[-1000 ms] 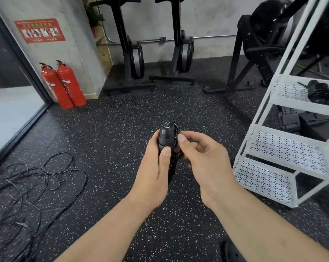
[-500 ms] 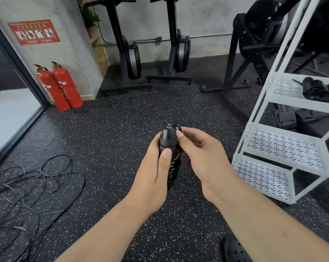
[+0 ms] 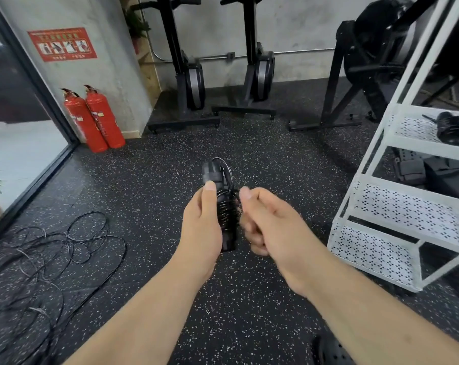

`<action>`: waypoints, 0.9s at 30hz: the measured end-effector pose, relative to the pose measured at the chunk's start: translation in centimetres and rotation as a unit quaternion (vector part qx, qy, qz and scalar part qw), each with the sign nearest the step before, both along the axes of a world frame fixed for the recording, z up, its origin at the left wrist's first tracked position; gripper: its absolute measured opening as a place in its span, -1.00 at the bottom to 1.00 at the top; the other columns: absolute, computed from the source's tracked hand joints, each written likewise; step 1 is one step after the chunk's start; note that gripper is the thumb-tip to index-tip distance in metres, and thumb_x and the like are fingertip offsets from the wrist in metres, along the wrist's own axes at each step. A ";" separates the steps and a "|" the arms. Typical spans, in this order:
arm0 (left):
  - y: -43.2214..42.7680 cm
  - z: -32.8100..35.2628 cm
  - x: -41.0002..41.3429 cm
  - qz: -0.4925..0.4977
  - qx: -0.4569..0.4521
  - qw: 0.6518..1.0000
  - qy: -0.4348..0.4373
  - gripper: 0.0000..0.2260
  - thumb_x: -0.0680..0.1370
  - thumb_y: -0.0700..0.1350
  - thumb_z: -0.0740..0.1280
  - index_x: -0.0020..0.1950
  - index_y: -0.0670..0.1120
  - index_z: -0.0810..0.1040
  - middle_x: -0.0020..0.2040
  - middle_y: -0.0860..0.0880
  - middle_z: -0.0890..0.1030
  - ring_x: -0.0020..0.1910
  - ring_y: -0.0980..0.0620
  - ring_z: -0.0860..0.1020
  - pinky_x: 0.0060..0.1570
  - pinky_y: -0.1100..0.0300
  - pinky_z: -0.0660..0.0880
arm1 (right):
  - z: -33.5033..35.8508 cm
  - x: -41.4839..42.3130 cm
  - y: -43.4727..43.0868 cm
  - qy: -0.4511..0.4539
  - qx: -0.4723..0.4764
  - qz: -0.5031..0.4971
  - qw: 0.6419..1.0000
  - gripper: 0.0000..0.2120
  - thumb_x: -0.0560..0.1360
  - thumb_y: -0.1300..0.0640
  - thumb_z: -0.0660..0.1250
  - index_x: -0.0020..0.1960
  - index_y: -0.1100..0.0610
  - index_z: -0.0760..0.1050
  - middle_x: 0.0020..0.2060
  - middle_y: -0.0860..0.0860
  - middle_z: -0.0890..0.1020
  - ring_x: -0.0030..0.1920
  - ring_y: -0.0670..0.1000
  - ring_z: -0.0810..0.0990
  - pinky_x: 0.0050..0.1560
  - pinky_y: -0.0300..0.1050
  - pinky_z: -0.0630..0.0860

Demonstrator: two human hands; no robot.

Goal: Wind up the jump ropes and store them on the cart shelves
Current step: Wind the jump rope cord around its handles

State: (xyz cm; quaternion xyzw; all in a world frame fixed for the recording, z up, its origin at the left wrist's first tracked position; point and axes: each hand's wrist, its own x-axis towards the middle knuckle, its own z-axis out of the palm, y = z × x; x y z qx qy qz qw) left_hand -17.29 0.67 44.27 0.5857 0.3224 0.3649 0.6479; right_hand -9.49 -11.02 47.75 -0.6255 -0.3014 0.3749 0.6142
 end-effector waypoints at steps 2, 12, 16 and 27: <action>0.4 -0.4 0.0 -0.014 0.035 0.999 0.018 -0.73 0.74 0.10 0.24 0.00 -0.03 0.60 -0.15 -0.08 0.60 -0.11 -0.09 0.52 -0.02 -0.09 0.52 | -0.3 -1.1 0.1 -0.186 -0.049 -0.010 0.981 -0.69 0.71 -0.19 0.21 -0.10 -0.03 0.46 -0.38 -0.16 0.49 -0.38 -0.16 0.38 -0.29 -0.26 0.35; -0.9 -0.4 -0.5 -0.130 0.160 0.978 0.040 -0.75 0.72 0.19 0.21 0.32 0.20 0.58 0.11 0.14 0.70 0.07 0.12 0.65 0.14 0.04 0.61 | 0.1 4.4 -1.1 0.193 0.032 -0.110 0.974 -0.75 0.66 0.02 0.35 -0.18 0.03 0.50 -0.41 -0.04 0.41 -0.44 -0.06 0.28 -0.39 -0.13 0.16; -2.7 -0.2 0.3 -0.163 0.161 0.973 0.021 -0.66 0.70 0.10 0.31 0.48 0.16 0.46 0.29 0.17 0.64 0.28 0.13 0.61 0.30 0.12 0.55 | -1.8 4.7 0.3 0.162 0.020 -0.153 0.975 -0.81 0.69 0.02 0.34 0.07 0.07 0.70 -0.07 0.10 0.76 -0.13 0.07 0.67 -0.10 0.04 0.67; -5.0 -0.7 4.4 -0.189 0.228 0.940 0.171 -0.39 0.70 0.07 0.30 0.67 0.32 0.08 0.45 0.17 0.38 0.27 0.32 0.47 0.22 0.36 0.41 | -1.7 5.1 -2.6 -0.091 0.011 -0.212 0.973 -0.77 0.71 -0.14 0.27 0.19 -0.08 0.64 0.02 -0.21 0.75 0.06 -0.23 0.69 0.27 -0.02 0.59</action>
